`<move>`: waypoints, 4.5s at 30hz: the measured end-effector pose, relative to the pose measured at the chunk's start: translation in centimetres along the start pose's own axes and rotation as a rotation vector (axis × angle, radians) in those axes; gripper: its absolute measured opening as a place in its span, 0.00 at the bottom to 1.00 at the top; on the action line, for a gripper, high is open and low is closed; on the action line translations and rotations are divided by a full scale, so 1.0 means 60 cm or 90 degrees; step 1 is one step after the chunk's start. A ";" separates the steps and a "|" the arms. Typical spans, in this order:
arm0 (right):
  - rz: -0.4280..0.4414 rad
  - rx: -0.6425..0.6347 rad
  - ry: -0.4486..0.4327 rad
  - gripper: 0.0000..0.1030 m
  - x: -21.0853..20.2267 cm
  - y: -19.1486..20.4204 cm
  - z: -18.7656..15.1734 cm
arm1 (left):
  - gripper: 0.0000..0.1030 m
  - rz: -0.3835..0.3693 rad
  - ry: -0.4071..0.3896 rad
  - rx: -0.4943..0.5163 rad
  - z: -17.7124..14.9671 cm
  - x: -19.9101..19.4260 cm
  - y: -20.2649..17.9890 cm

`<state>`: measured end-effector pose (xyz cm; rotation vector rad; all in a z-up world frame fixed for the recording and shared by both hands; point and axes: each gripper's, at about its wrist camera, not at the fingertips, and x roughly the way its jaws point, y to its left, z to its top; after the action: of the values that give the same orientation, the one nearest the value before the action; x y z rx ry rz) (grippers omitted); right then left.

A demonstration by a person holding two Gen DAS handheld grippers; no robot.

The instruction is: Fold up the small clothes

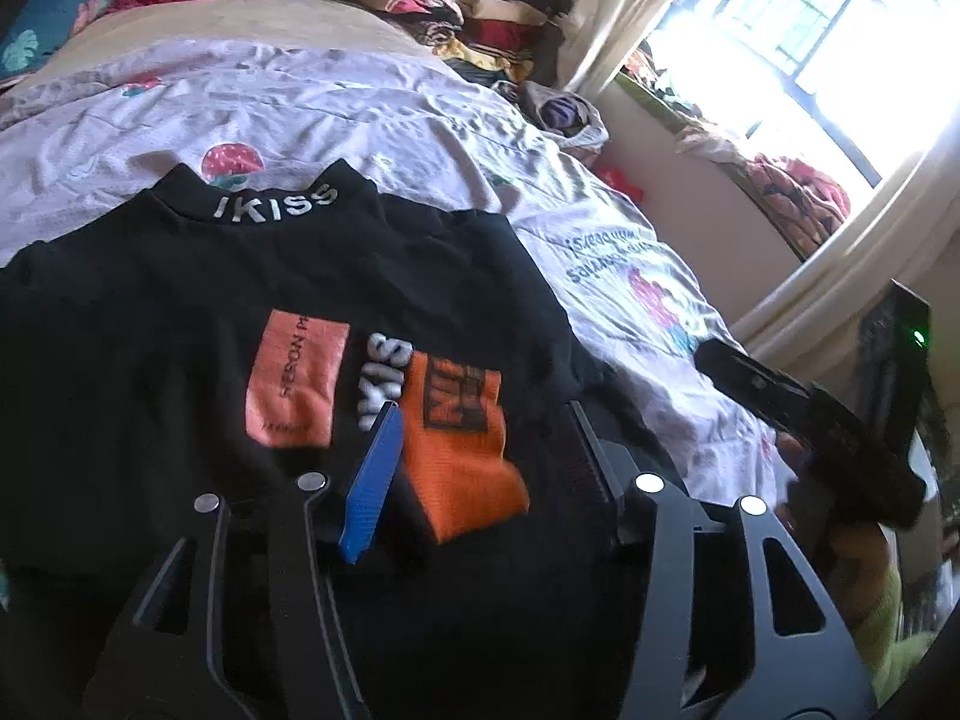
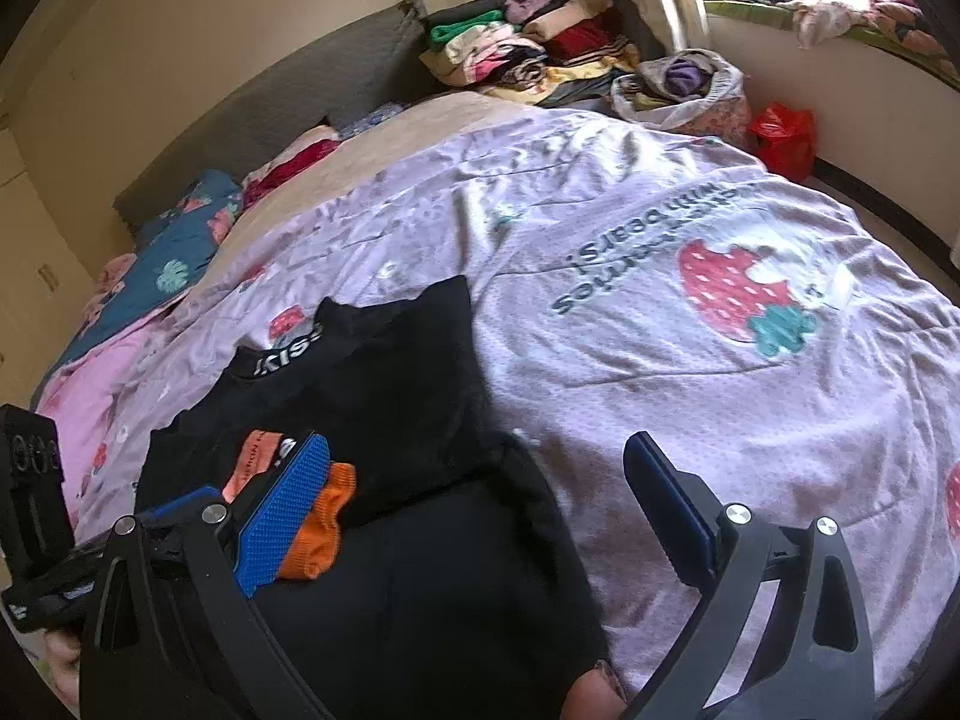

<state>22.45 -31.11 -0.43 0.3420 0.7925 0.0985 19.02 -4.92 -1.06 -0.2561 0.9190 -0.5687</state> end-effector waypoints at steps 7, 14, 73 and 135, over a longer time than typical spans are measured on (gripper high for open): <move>0.092 -0.101 0.080 0.73 0.072 0.099 0.001 | 0.55 0.172 -0.067 -0.007 0.021 -0.099 0.084; 0.087 -0.149 0.197 0.23 0.180 0.169 -0.042 | 0.55 0.270 -0.133 -0.144 0.010 -0.178 0.239; 0.054 -0.234 0.118 0.86 0.114 0.167 -0.048 | 0.74 0.224 -0.022 -0.060 0.002 -0.090 0.187; 0.053 -0.260 0.037 0.94 -0.131 0.063 -0.121 | 0.91 0.268 -0.078 -0.150 -0.214 -0.278 0.145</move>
<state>11.93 -27.29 1.48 -0.0143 0.7943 0.3445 3.82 12.03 -1.19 -0.2955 0.8888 -0.0543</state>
